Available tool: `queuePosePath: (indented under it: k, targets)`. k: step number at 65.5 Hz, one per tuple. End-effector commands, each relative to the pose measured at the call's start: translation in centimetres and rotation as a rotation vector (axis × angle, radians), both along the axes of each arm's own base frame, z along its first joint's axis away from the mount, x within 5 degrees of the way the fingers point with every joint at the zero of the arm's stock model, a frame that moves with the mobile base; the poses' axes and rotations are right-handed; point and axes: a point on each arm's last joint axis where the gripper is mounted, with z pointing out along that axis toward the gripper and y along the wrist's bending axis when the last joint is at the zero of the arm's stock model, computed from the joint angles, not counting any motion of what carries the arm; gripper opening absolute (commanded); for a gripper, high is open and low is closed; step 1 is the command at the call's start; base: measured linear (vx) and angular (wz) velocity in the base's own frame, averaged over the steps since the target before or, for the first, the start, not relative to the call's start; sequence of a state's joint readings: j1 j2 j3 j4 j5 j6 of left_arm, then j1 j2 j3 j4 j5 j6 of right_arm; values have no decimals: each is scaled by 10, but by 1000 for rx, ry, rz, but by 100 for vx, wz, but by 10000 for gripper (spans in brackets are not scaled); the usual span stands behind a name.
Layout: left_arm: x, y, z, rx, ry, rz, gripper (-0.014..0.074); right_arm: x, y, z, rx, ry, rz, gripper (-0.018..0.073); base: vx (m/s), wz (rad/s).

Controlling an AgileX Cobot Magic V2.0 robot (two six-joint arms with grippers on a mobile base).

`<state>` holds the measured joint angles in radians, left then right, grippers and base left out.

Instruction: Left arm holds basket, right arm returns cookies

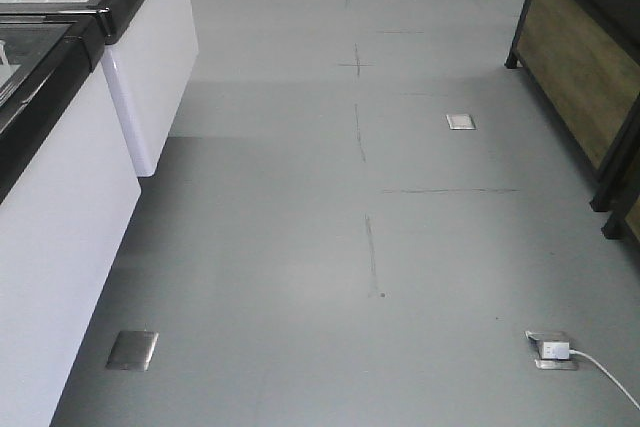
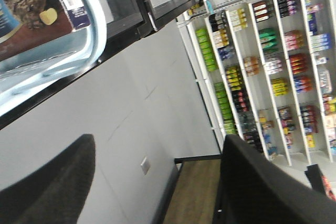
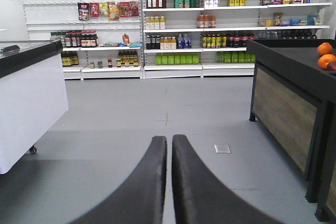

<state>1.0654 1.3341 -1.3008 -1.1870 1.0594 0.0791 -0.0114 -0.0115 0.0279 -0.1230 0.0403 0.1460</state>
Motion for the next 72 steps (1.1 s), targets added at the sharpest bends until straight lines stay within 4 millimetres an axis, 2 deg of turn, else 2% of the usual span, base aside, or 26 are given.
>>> queuePosePath:
  k: [1, 28, 34, 49, 61, 72]
  targets:
    - [7, 8, 13, -11, -133, 5, 540, -1, 1, 1, -15, -65, 10, -9, 0, 0]
    - [38, 65, -38, -186, -210, 54, 553, -1, 1, 1, -15, -65, 10, -9, 0, 0]
    - [45, 76, -41, -181, -237, 44, 553, -1, 1, 1, -15, -65, 10, -9, 0, 0]
    - [58, 98, -30, -153, -270, 22, 553, -1, 1, 1, -15, -65, 10, -9, 0, 0]
    - [64, 108, -44, -206, -259, 26, 551, -1, 1, 1, -15, -65, 10, -9, 0, 0]
    - [69, 113, -45, -250, -355, 23, 506, -1, 1, 1, -15, -65, 10, -9, 0, 0]
